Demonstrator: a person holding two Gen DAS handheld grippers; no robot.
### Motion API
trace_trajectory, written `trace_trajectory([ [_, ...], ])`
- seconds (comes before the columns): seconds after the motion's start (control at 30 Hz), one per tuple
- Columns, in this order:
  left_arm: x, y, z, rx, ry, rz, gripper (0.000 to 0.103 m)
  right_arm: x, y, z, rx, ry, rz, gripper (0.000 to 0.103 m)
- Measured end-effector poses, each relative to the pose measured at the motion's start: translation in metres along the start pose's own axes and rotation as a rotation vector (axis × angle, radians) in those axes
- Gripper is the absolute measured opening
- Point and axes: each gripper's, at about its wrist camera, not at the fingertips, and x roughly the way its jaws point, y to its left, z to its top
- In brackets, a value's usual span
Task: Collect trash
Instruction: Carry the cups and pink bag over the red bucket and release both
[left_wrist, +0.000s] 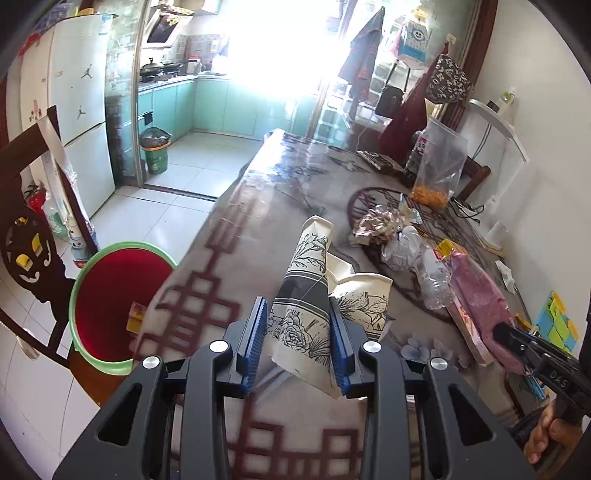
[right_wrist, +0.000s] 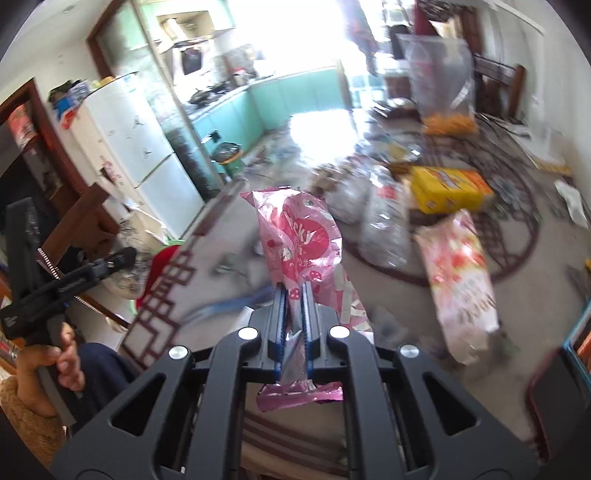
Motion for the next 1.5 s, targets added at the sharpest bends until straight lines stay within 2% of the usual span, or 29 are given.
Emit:
trace_trajectory([
  [0.3,-0.001,0.021,0.002,-0.025,-0.006,0.042,0.030,0.008,0.044,0.026,-0.062,-0.024,0.079,0.009],
  [0.57,-0.011,0.048,0.012,-0.059,-0.038,0.088,0.030,0.025,0.072,0.033,-0.128,0.005,0.114,0.009],
  [0.83,-0.024,0.091,0.020,-0.096,-0.070,0.189,0.030,0.045,0.107,0.046,-0.207,0.033,0.164,0.009],
  [1.0,-0.027,0.130,0.015,-0.137,-0.055,0.262,0.030,0.061,0.131,0.049,-0.285,0.067,0.183,0.009],
  [1.27,-0.015,0.175,0.008,-0.197,-0.005,0.277,0.030,0.107,0.177,0.051,-0.319,0.161,0.245,0.009],
  [1.5,0.006,0.195,0.012,-0.178,0.039,0.308,0.030,0.146,0.209,0.054,-0.306,0.248,0.280,0.009],
])
